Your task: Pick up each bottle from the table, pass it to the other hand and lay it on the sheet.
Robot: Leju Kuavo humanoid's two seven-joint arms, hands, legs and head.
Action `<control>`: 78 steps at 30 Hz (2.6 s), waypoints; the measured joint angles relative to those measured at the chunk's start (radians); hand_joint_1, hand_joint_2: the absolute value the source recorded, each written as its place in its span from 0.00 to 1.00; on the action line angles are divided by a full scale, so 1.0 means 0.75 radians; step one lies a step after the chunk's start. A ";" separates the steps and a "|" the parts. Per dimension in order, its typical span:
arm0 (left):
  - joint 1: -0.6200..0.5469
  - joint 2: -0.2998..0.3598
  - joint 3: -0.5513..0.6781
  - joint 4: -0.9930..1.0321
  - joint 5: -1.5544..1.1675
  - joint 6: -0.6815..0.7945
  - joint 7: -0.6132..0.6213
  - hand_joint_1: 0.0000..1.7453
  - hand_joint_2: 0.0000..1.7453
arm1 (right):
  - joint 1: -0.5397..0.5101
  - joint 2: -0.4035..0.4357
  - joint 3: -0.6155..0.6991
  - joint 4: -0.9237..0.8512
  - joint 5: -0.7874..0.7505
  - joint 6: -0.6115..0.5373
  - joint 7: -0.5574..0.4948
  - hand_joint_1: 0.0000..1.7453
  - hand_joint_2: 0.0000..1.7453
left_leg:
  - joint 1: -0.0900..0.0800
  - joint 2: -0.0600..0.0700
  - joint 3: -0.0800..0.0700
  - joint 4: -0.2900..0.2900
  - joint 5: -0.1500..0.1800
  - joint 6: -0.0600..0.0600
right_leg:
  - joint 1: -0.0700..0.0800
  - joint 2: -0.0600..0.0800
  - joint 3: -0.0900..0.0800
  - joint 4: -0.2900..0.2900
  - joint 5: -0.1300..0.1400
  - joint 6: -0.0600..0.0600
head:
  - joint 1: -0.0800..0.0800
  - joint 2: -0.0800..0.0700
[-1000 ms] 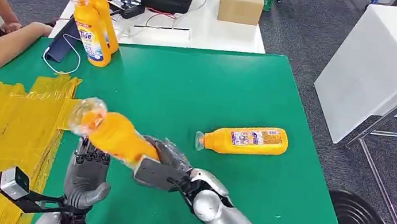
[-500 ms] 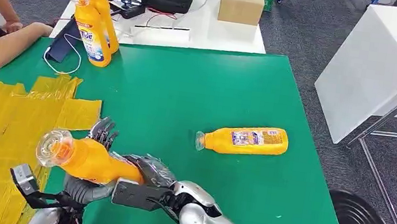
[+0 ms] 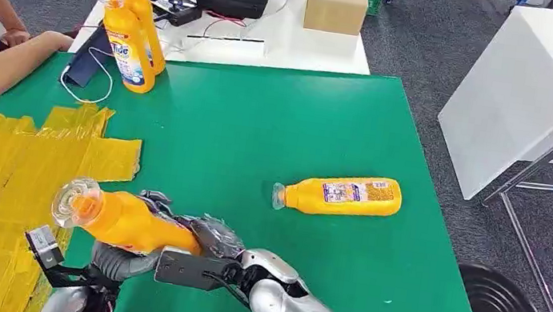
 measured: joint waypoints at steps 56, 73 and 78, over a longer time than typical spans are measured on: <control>-0.401 0.299 0.097 0.763 -1.999 1.267 0.708 1.00 1.00 | -0.053 -0.608 -0.578 -0.370 0.306 0.001 0.144 0.00 1.00 | -0.005 -0.009 0.003 0.001 0.005 0.005 | -0.005 -0.011 0.007 0.002 0.000 0.000 | -0.001 0.000; -0.495 0.304 0.048 0.919 -1.996 1.238 0.702 0.00 1.00 | -0.098 -0.649 -0.566 -0.312 0.296 0.025 0.165 0.00 1.00 | -0.005 -0.018 0.014 0.000 0.013 0.004 | -0.006 -0.023 0.021 0.003 0.002 0.001 | -0.001 0.000; -0.529 0.309 0.021 0.966 -1.996 1.192 0.709 0.00 1.00 | -0.129 -0.673 -0.554 -0.269 0.281 0.068 0.169 0.00 1.00 | -0.007 -0.025 0.014 0.000 0.015 0.006 | -0.007 -0.027 0.023 0.003 0.002 0.001 | -0.001 0.000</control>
